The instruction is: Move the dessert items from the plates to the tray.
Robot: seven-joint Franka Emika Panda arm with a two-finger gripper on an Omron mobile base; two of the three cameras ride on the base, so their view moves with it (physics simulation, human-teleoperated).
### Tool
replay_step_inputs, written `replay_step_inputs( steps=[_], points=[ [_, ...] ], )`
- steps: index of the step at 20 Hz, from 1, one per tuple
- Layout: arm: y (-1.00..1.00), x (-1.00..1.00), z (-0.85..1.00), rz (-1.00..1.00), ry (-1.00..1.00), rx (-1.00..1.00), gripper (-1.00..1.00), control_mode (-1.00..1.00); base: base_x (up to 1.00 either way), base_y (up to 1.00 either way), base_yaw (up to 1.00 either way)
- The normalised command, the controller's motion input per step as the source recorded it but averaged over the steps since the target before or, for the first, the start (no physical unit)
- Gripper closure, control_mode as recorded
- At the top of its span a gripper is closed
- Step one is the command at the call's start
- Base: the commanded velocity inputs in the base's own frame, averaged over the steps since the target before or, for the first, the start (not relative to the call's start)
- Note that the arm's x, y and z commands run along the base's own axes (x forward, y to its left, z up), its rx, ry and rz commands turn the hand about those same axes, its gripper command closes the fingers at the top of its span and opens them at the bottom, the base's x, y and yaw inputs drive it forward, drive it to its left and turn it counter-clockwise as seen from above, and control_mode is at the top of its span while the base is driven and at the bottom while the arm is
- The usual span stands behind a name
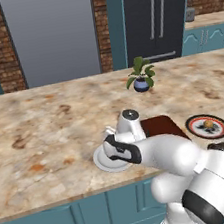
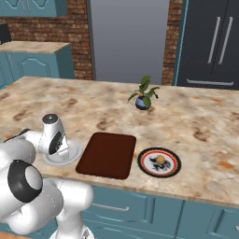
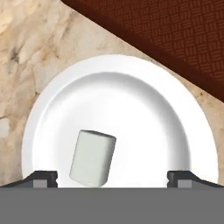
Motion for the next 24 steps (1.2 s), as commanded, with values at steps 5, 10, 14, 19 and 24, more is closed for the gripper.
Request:
replay_step_inputs(
  steps=[5,10,14,19,24],
  points=[
    [0.02,0.24,-0.28,-0.04,0.05,0.00,-1.00,-1.00,0.00,0.00,0.00],
    [0.06,0.16,-0.22,-0.02,0.04,0.00,-1.00,-1.00,0.00,0.00,0.00],
    [0.04,0.23,-0.26,-0.03,0.03,-0.03,-1.00,-1.00,0.00,0.00,0.00],
    [0.02,0.19,-0.25,-0.03,0.01,-0.06,1.00,-1.00,0.00,0.00,0.00],
    [0.00,0.00,0.00,0.00,0.00,0.00,1.00,-1.00,0.00,0.00,0.00]
  ],
)
